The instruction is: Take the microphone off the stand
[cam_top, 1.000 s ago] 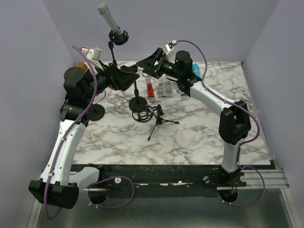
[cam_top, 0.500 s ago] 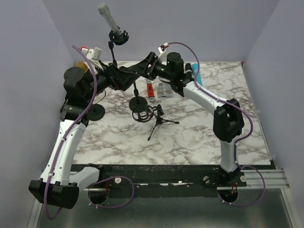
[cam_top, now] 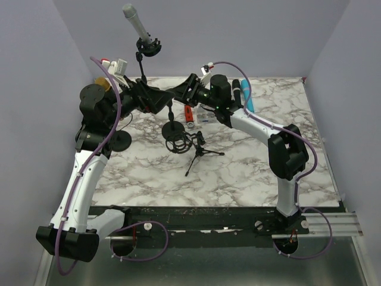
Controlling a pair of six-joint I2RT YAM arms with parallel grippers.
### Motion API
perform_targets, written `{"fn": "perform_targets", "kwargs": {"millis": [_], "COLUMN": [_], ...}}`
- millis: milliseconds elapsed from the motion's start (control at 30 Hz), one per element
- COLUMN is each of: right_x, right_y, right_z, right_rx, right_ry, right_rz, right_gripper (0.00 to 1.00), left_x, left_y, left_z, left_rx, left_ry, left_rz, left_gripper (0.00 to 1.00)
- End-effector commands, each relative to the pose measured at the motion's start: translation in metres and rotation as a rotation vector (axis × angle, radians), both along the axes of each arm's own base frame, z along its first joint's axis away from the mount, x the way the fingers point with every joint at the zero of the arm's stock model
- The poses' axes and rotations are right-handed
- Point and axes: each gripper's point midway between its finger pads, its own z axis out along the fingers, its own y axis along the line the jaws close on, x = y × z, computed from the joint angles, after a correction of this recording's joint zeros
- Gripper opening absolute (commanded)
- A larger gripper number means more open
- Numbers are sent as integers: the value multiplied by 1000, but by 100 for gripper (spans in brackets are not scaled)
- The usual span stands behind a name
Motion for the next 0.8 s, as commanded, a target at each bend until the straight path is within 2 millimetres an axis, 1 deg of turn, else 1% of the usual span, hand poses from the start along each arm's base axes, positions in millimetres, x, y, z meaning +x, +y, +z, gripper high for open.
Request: {"fn": "perform_targets", "kwargs": {"millis": [0, 367, 633, 767], "right_x": [-9, -9, -11, -13], "right_y": [-6, -5, -7, -8], "right_z": [-90, -109, -136, -145], "right_rx": [-183, -206, -231, -240], "right_ry": [149, 173, 213, 226], "right_rz": [-1, 2, 5, 6], "right_gripper": [72, 73, 73, 73], "left_x": [-3, -3, -2, -2], "left_y": [-1, -1, -2, -2], "left_z": [11, 10, 10, 10], "left_rx": [-12, -12, -12, -11], "left_ry": [-31, -28, -26, -26], "left_rz": [-19, -22, -24, -23], "left_gripper": [99, 99, 99, 99]}}
